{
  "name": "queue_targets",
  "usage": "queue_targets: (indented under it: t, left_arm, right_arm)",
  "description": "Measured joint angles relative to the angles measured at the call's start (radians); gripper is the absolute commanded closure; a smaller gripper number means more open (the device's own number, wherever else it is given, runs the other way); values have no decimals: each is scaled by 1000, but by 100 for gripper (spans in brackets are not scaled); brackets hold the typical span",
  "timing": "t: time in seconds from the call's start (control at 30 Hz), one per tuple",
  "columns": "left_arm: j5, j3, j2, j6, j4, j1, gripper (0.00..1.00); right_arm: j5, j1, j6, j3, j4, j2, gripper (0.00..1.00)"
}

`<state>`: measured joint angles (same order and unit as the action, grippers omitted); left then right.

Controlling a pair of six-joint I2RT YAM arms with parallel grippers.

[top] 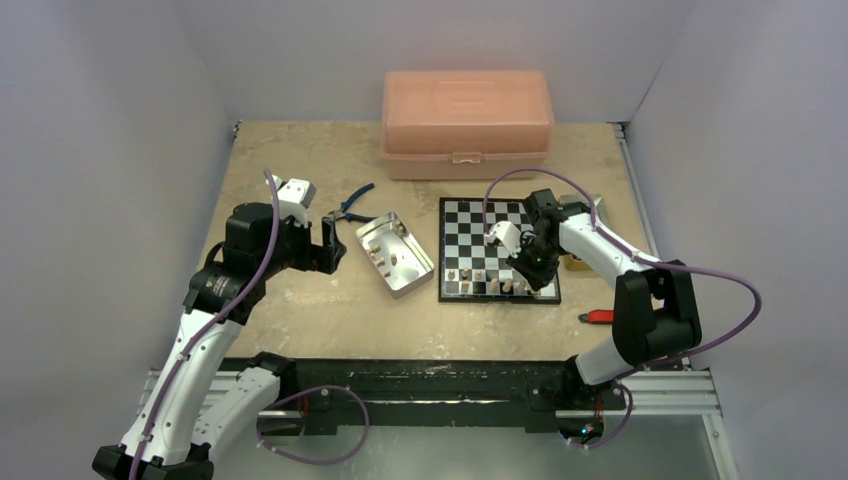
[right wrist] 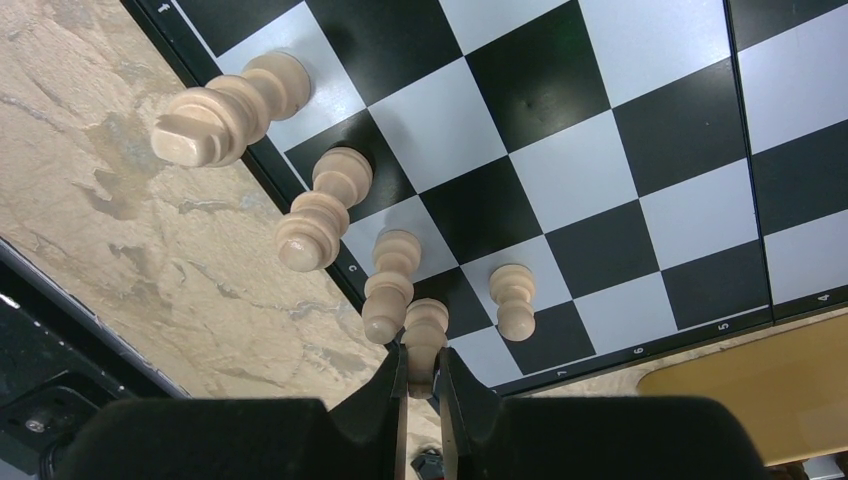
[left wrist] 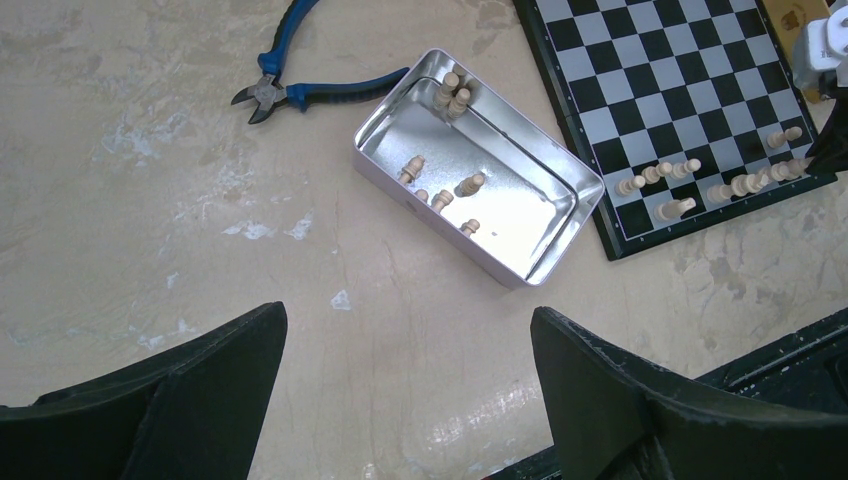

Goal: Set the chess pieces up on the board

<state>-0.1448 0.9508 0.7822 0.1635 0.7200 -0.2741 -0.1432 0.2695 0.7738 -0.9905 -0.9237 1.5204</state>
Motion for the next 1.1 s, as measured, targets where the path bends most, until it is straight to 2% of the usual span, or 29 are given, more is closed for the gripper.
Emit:
queue_targets:
  t: [0.3, 0.83, 1.1]
  left_arm:
    - [0, 0, 0, 0, 0, 0, 8]
    - [0, 0, 0, 0, 0, 0, 8]
    - [0, 0, 0, 0, 0, 0, 8]
  right_arm:
    - [3, 0, -8, 0, 2, 0, 86]
    - [3, 0, -15, 2, 23, -5, 61]
    - [3, 0, -16, 4, 15, -85, 55]
